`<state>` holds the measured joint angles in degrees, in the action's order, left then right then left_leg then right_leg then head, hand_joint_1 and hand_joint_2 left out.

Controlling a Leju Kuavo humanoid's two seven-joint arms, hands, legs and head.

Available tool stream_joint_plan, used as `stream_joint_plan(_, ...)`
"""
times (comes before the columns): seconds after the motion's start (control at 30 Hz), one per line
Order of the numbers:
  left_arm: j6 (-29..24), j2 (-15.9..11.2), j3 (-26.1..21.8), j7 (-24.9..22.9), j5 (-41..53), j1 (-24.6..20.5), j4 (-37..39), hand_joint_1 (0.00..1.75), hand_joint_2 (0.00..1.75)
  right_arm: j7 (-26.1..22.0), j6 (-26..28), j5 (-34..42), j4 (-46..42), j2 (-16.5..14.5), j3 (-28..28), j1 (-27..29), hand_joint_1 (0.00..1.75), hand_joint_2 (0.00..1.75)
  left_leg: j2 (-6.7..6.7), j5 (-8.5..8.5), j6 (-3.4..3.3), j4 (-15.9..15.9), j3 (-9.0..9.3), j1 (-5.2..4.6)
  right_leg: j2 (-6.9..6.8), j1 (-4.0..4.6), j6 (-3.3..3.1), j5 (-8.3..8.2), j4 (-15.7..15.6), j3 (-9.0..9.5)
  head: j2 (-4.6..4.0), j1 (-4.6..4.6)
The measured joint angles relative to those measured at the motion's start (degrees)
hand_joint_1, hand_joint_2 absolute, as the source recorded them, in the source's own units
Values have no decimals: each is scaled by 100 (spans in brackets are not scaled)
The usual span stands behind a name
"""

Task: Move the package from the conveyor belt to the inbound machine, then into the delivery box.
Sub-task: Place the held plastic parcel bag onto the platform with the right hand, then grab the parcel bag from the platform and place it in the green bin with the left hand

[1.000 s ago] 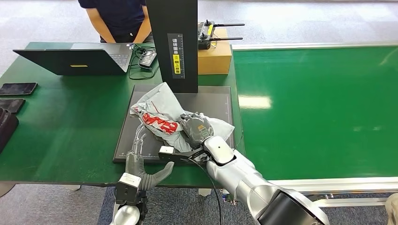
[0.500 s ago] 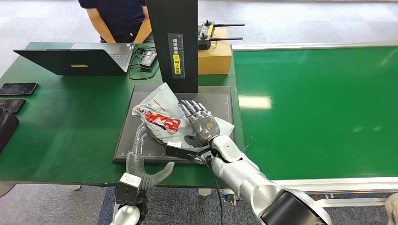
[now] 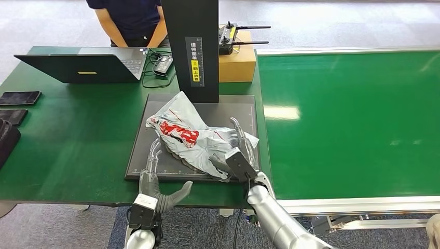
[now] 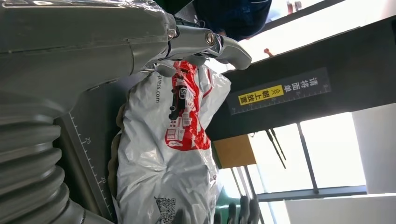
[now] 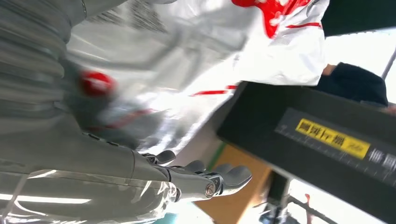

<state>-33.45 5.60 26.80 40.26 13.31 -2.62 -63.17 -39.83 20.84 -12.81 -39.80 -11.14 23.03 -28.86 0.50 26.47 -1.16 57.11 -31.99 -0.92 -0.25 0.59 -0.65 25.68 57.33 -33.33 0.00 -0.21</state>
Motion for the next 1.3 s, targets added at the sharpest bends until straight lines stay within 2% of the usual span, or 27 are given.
stream_joint_plan(0.2, -88, 0, -89, 0, 122, 110, 0, 0, 175, -17, -171, 387, -1032, 146, -14, 1040, 0, 175, 1, 4, 2, -1, -2, 0, 1, 1, -5, 4, 0, -3, 0, 0)
stream_joint_plan(0.37, -91, 4, -196, 0, 207, 219, -2, 0, 175, -26, -304, 495, -1392, 178, -11, 1509, 0, 175, 1, 4, 2, -2, 0, 0, 1, 1, -6, 5, 0, -2, 0, 0)
stream_joint_plan(0.57, 54, 78, -340, 0, 413, 316, -4, 0, 175, -47, -929, 809, -1601, 181, -166, 1812, 0, 175, 2, 4, 2, -2, 6, 0, 2, 1, -6, 5, 0, 3, 0, 0)
stream_joint_plan(0.77, 165, 128, -433, 0, 526, 327, -4, 0, 175, -49, -1048, 665, -1811, 179, -344, 2028, 0, 175, 2, 4, 2, -2, 7, 0, 1, 0, -6, 5, 0, 5, 0, 0)
stream_joint_plan(1.0, 296, 164, -459, 0, 553, 302, -4, 0, 175, -43, -1000, 382, -2058, 165, -483, 2190, 0, 175, 2, 4, 2, -2, 6, 0, 1, 0, -6, 5, 0, 4, 0, 0)
stream_joint_plan(1.3, 344, 207, -472, 0, 612, 245, -4, 0, 175, -39, -636, -72, -2787, 159, -544, 2532, 0, 175, 2, 4, 2, -2, 3, 0, 1, 0, -6, 5, 0, 1, 0, 0)
